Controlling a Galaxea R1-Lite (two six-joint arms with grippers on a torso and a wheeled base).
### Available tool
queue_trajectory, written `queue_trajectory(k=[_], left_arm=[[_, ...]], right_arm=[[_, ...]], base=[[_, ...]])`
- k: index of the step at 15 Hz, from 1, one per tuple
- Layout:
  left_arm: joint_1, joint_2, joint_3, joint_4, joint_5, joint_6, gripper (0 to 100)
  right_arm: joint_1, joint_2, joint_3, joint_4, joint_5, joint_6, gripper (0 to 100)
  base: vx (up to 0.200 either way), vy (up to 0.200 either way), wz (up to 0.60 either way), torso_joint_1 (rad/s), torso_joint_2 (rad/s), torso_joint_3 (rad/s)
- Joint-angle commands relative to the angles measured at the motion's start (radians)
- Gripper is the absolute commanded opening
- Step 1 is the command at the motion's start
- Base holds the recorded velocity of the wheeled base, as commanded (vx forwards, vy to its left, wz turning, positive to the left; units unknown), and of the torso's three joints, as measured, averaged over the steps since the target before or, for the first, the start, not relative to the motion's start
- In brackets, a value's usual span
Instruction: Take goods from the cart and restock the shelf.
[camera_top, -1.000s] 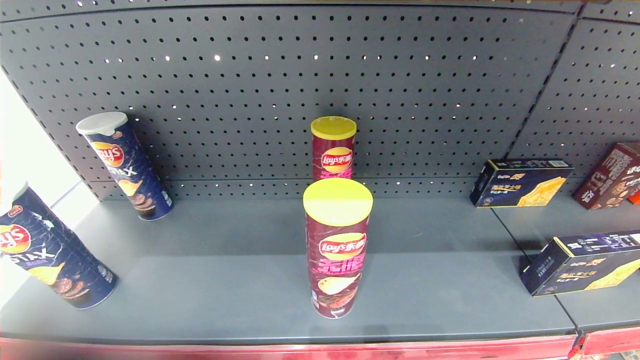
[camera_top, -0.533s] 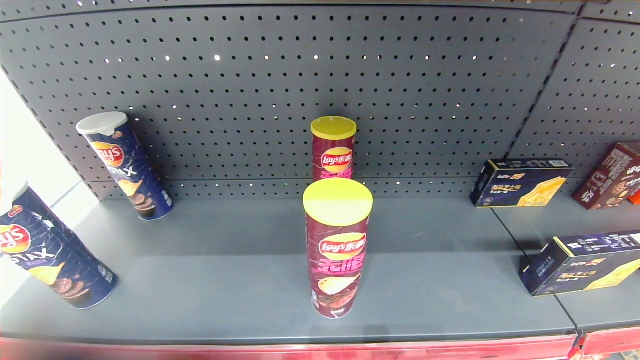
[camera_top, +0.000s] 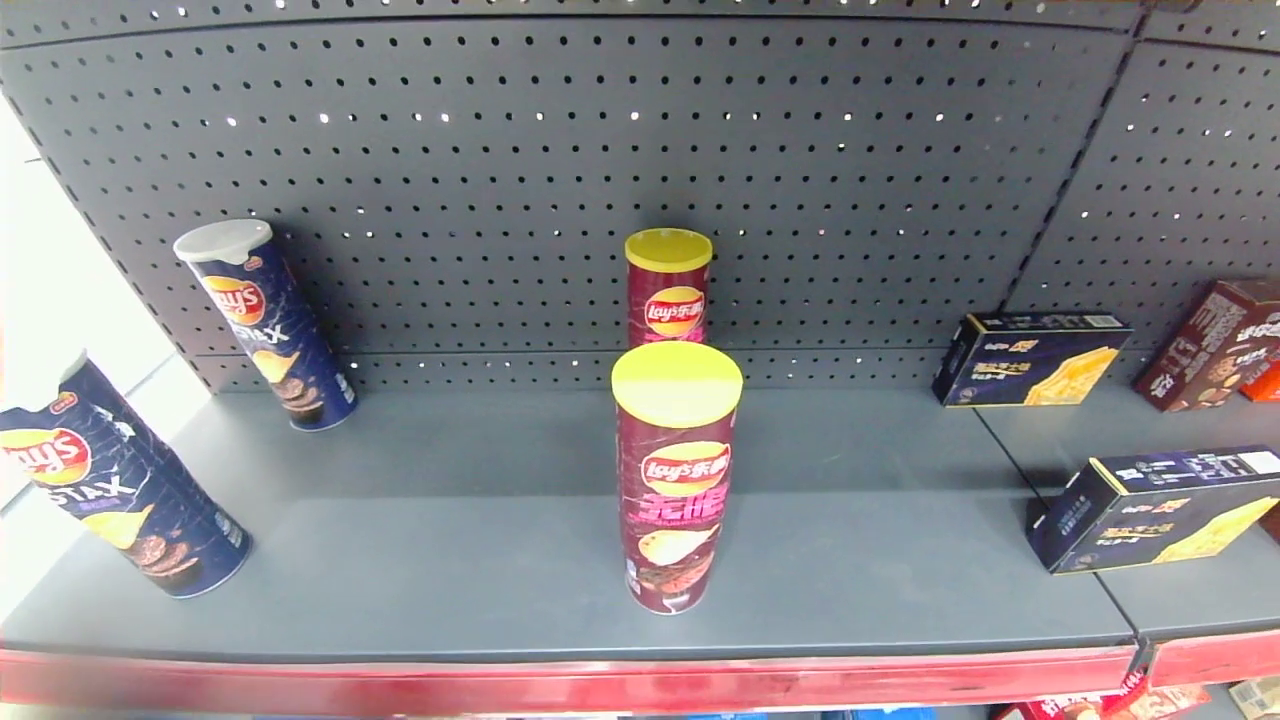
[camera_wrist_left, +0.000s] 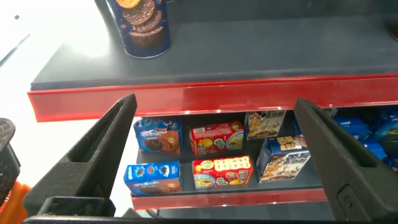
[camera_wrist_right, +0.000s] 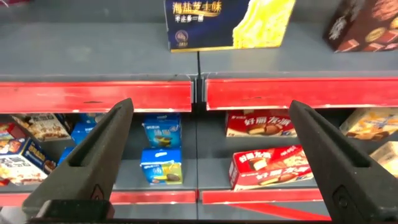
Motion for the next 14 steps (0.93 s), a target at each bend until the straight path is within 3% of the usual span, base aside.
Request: queue_trajectory(k=[1,14], left_arm=[[0.0,0.001,0.0,0.0,0.0,0.001,100],[0.0,0.001,0.0,0.0,0.0,0.002,100]], right_arm=[[0.0,0.001,0.0,0.0,0.001,-0.002,100],[0.0,0.001,0.0,0.0,0.003,0.001,100]], base=[[0.0,0.0,0.0,0.0,0.0,0.0],[0.0,0.0,0.05,0.0,0.0,0.0]])
